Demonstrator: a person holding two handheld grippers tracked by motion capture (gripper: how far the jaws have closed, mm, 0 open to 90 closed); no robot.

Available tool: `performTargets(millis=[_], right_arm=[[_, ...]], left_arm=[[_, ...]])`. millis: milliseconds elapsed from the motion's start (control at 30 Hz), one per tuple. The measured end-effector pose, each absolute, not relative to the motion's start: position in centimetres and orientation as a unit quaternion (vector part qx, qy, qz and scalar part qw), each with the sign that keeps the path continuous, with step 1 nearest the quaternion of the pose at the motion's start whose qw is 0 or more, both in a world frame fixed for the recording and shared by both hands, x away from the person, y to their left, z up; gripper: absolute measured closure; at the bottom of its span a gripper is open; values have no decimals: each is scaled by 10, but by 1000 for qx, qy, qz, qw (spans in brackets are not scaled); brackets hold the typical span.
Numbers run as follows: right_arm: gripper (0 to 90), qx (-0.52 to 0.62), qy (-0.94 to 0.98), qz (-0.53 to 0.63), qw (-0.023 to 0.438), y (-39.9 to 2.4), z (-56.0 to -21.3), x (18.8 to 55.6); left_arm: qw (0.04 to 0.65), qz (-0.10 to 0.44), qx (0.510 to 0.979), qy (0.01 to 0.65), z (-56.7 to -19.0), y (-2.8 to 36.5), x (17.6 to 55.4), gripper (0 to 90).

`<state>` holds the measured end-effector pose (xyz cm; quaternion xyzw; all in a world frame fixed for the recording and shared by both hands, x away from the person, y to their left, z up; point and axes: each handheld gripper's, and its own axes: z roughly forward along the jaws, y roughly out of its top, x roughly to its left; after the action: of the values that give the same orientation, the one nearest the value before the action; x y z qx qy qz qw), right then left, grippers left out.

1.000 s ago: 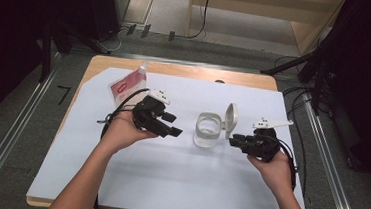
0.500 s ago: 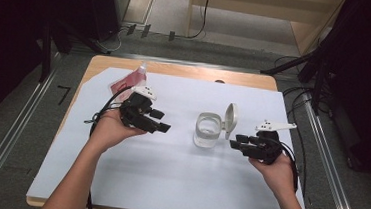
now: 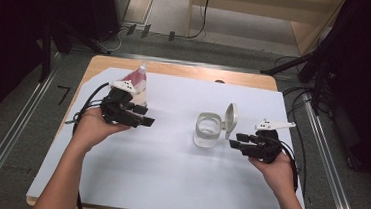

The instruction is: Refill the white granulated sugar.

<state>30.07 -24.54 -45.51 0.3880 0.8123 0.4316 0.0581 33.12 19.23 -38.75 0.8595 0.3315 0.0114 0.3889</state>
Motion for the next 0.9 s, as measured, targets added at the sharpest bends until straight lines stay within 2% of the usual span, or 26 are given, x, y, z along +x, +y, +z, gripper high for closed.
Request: performTargets(millis=[900], right_arm=[[553, 378, 820, 427, 55, -237, -456, 310]], left_arm=[[386, 40, 832, 397, -367, 257, 309, 437]])
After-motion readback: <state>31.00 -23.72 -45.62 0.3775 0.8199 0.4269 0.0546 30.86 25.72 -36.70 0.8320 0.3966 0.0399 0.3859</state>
